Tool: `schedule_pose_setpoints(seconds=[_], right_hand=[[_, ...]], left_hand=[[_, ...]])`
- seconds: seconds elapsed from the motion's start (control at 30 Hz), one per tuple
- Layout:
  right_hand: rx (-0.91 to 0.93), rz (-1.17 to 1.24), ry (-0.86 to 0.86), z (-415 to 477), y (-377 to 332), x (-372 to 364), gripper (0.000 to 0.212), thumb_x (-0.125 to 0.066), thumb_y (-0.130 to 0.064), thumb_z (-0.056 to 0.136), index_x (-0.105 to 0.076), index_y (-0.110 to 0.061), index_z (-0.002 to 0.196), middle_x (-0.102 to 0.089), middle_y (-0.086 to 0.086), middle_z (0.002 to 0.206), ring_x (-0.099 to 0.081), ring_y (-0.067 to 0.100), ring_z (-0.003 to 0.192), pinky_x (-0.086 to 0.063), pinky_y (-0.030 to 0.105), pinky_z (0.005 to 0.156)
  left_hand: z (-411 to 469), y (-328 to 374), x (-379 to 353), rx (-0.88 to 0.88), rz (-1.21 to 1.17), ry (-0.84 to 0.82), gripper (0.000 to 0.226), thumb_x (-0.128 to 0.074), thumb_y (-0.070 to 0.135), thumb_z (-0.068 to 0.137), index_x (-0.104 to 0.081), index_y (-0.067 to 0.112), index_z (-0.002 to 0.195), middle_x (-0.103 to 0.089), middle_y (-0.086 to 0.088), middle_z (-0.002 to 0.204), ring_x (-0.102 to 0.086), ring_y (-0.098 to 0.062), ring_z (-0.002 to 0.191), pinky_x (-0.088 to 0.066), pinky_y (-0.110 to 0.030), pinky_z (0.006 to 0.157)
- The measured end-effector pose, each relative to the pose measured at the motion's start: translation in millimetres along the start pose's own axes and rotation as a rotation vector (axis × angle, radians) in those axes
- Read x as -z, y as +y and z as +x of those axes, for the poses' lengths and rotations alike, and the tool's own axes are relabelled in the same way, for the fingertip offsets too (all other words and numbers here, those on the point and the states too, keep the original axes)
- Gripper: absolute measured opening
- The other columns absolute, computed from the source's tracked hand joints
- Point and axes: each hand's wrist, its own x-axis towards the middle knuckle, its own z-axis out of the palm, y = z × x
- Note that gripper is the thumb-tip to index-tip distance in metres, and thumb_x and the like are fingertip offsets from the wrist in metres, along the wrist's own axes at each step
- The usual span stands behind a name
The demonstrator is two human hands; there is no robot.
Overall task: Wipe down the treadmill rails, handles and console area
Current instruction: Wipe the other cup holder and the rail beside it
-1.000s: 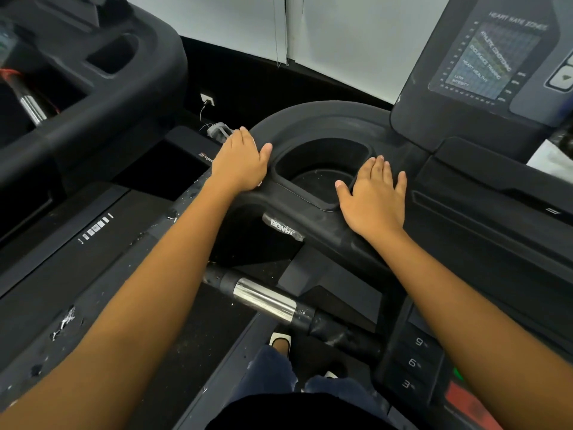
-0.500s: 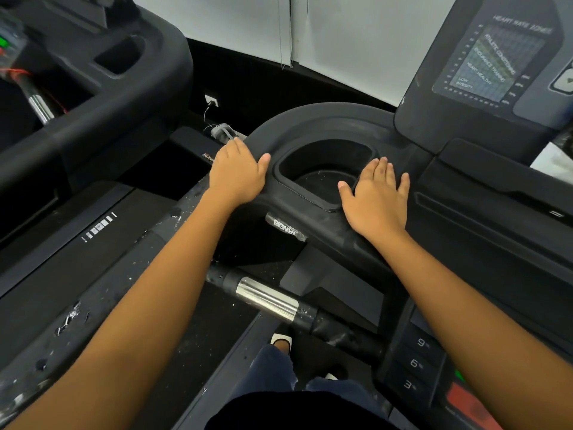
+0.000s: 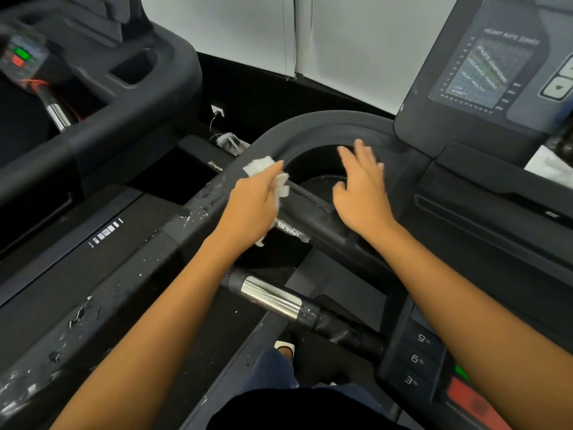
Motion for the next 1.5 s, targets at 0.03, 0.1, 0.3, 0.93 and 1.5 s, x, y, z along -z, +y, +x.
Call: schedule_pose_setpoints(seconds=[0.03,0.1,0.3,0.93,1.5], right_hand=[[0.037,0.158,-0.037,1,-10,2,0.059,-0.049,-0.001,0.09,-0.036,-0.012,0.147,-0.025,0.011,0.157,-0.018,0.025,0.147,-0.015,0.044,0.121],[0.037,0.432,-0.174,5,-25,8,0.052,-0.054,0.0,0.088,-0.05,-0.015,0.137,-0.051,0.006,0.141,-0.045,0.016,0.132,-0.036,0.037,0.113],[-0.064,0.726,-0.29,13,-19,22,0.016,-0.073,-0.018,0.083,-0.071,-0.004,0.092,-0.073,0.011,0.086,-0.069,0.025,0.08,-0.056,0.037,0.081],[-0.175,0.03,0.132,33,52,16,0.032,-0.045,-0.005,0.096,-0.062,-0.009,0.123,-0.055,0.007,0.126,-0.048,0.022,0.119,-0.033,0.02,0.09],[-0.173,-0.02,0.149,24,52,6,0.032,-0.05,-0.012,0.096,-0.058,-0.01,0.127,-0.049,0.002,0.135,-0.043,0.019,0.125,-0.04,0.027,0.092]], left_hand=[[3,12,-1,-0.023,-0.07,0.006,0.038,-0.042,0.014,0.1,-0.051,0.018,0.137,-0.065,-0.008,0.12,-0.06,-0.018,0.11,-0.046,-0.028,0.097],[12,29,-5,-0.073,-0.16,0.015,0.035,-0.043,0.013,0.099,-0.059,0.021,0.13,-0.065,0.003,0.123,-0.057,-0.005,0.114,-0.043,-0.019,0.1],[33,34,0,-0.03,-0.256,0.185,0.021,-0.056,0.015,0.093,-0.073,0.021,0.104,-0.069,0.017,0.096,-0.061,0.006,0.091,-0.049,-0.014,0.082],[99,36,-79,-0.043,0.438,-0.388,0.015,-0.057,0.026,0.086,-0.063,0.015,0.094,-0.064,-0.009,0.101,-0.06,-0.031,0.096,-0.05,-0.038,0.08],[122,43,-84,0.058,0.588,-1.149,0.025,-0.046,0.025,0.092,-0.067,0.013,0.1,-0.065,-0.004,0.1,-0.06,-0.025,0.095,-0.048,-0.04,0.092]])
